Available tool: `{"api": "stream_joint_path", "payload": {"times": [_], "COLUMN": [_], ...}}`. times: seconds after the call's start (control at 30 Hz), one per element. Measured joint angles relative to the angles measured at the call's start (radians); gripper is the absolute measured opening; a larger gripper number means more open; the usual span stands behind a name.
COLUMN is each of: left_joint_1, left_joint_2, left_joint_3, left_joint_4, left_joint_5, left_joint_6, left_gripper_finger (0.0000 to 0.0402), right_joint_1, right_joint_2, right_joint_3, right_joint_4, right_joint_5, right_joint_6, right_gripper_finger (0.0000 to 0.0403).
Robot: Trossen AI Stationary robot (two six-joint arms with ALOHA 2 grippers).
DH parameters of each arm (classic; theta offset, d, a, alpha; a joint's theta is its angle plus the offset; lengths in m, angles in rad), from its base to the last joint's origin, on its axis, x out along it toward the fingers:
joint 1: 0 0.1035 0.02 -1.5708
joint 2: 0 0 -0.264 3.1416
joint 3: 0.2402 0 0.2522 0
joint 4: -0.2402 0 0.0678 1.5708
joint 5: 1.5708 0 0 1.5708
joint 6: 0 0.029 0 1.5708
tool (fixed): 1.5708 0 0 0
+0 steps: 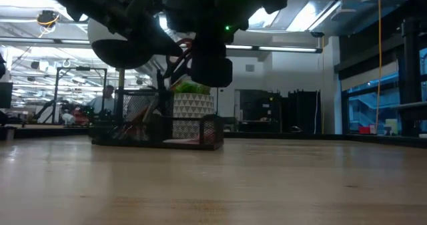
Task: Pick and place office supplies into organizer
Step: Put the black scissors into the black desk organizer
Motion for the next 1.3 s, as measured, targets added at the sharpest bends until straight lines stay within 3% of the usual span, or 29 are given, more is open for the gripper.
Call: {"api": "stream_joint_path", "payload": {"times": [0.23,0.4,0.6,0.67,0.9,1.1,1.3], "left_joint_1": [0.000,0.000,0.000,0.000,0.000,0.000,0.000], "left_joint_2": [0.000,-0.010,-0.039,-0.043,-0.044,-0.037,-0.037], "left_joint_3": [0.000,0.000,0.000,0.000,0.000,0.000,0.000], "left_joint_4": [-0.007,-0.043,-0.104,-0.115,-0.132,-0.154,-0.185], "left_joint_5": [0.006,0.009,0.009,0.010,0.010,0.010,0.008], "left_joint_6": [0.015,0.038,0.051,0.069,0.092,0.100,0.087], "left_gripper_finger": [0.0026,0.0026,0.0026,0.0026,0.0026,0.0026,0.0032], "right_joint_1": [0.040,0.075,0.114,0.116,0.047,0.034,0.021], "right_joint_2": [-0.007,-0.059,-0.151,-0.186,-0.339,-0.370,-0.393], "right_joint_3": [0.000,0.000,0.002,0.002,0.002,0.001,-0.096], "right_joint_4": [0.032,0.033,-0.028,-0.149,-0.718,-0.881,-0.876], "right_joint_5": [0.023,0.075,0.033,-0.028,-0.391,-0.406,-0.307], "right_joint_6": [-0.002,0.022,0.148,0.252,0.867,0.998,1.020], "right_gripper_finger": [0.0149,0.0151,0.0150,0.0150,0.0150,0.0150,0.0150]}}
